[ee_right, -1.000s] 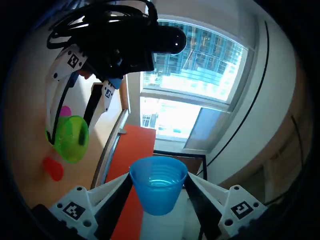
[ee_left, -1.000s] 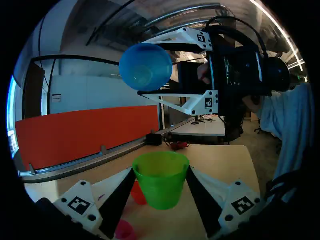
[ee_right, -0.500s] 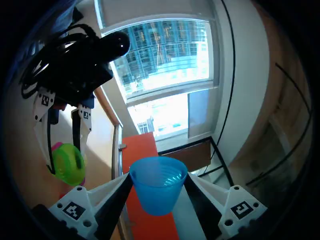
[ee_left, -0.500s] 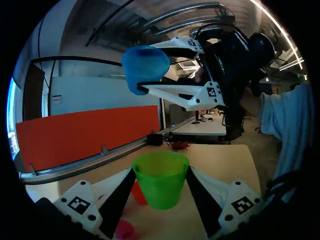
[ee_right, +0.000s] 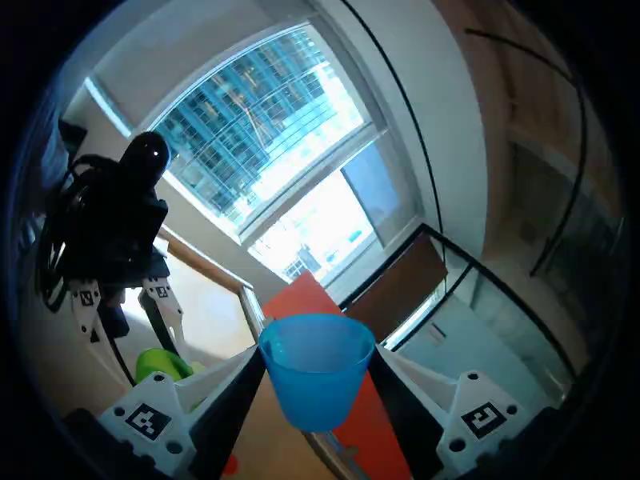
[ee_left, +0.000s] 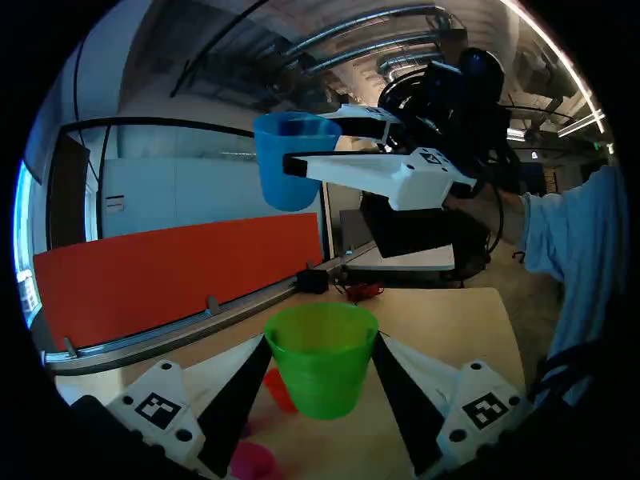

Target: Pour water

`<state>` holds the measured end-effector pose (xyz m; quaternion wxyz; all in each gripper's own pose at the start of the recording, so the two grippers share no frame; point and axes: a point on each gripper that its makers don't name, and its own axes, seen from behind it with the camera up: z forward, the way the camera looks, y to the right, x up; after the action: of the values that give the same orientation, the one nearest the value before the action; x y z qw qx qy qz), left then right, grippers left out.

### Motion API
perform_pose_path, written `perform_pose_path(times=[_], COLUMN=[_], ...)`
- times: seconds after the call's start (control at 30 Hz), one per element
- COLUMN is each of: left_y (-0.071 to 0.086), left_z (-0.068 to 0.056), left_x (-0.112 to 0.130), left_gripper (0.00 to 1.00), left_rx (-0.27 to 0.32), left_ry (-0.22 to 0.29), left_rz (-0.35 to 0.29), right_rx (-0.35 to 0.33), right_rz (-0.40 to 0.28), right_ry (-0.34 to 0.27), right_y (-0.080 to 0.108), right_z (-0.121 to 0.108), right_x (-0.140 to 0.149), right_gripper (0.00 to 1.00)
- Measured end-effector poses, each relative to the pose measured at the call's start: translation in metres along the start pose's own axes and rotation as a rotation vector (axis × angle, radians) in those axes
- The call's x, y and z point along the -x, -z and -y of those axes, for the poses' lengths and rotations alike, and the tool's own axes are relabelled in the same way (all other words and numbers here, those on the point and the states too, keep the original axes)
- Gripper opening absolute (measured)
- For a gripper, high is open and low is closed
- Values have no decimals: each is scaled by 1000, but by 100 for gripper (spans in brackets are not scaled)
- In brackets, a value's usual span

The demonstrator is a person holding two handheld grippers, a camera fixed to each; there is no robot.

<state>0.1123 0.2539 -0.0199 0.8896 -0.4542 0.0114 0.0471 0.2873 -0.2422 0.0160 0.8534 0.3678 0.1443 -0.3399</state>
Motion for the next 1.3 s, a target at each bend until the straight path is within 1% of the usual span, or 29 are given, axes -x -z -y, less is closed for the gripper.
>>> perform_pose_path(times=[0.2,0.33,0.43,0.6,0.7,0.8,1.0,1.3], left_y=[1,3,4,5,7,7,12,26], left_z=[0,2,4,5,6,6,6,10], left_x=[-2,-4,-5,-9,-12,-13,-14,-9], left_gripper=[86,86,86,86,86,86,86,86], left_rx=[-4,-10,-13,-16,-18,-21,-25,-46], left_ry=[-4,-9,-8,1,2,2,2,2], left_rz=[-2,0,-1,-10,-15,-17,-13,-1], right_rx=[-5,-20,-36,-51,-53,-51,-40,-33], right_rz=[0,7,10,10,10,7,21,50], right_ry=[-224,-380,-481,-614,-670,-697,-688,-676], right_y=[4,5,6,8,10,11,18,32], right_z=[2,6,9,11,10,8,8,14], right_x=[-2,-1,-1,0,0,2,13,34], right_gripper=[90,90,90,90,90,90,91,91])
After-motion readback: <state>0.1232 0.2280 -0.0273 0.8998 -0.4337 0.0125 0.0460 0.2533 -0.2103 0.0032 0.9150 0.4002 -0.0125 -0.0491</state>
